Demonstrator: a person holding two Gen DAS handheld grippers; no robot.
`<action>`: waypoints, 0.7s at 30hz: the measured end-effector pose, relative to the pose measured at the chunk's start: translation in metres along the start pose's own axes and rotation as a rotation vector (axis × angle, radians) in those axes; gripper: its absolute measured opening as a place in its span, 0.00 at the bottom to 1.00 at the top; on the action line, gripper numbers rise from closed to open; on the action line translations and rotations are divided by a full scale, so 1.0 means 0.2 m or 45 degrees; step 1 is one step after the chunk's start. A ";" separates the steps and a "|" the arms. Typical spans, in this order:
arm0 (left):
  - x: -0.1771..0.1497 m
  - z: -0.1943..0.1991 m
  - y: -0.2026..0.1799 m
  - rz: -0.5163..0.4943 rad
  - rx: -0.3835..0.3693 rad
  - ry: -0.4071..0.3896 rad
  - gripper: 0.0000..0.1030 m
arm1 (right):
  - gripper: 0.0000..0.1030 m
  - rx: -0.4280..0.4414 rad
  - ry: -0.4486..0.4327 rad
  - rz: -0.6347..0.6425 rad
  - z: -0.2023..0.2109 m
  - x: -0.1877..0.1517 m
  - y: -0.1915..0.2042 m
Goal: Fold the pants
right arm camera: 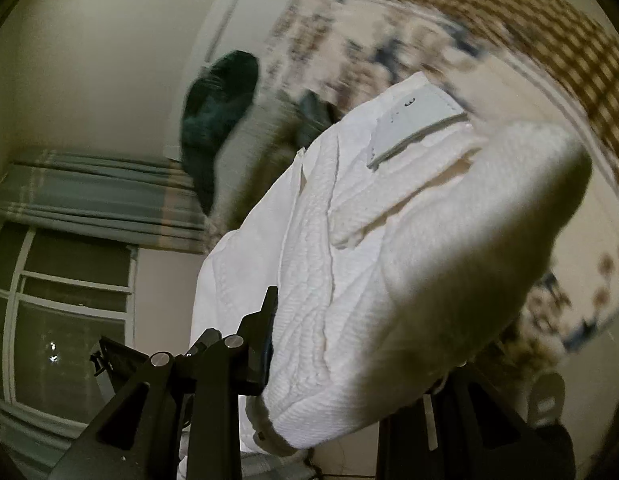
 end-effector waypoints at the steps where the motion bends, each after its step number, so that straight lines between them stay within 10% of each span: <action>1: 0.08 0.02 0.00 -0.002 -0.007 -0.020 0.20 | 0.28 0.012 -0.014 0.013 -0.03 0.05 0.07; 13: 1.26 -0.24 0.24 -0.019 -0.042 -0.130 0.20 | 0.28 0.075 -0.125 0.085 -0.92 0.75 0.70; 21: 1.53 -0.68 0.60 -0.003 0.076 -0.025 0.20 | 0.28 -0.038 -0.055 0.073 -1.61 0.95 0.57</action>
Point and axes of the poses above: each gripper's, at about its wrist camera, not at the fingertips, and z roughly against the way its jaws point, y to its left, x to its top, the point moved 3 cm from there along -z, roughly the way its jaws point, and after that the axes turned 4 degrees about x, right-handed, at the moved point
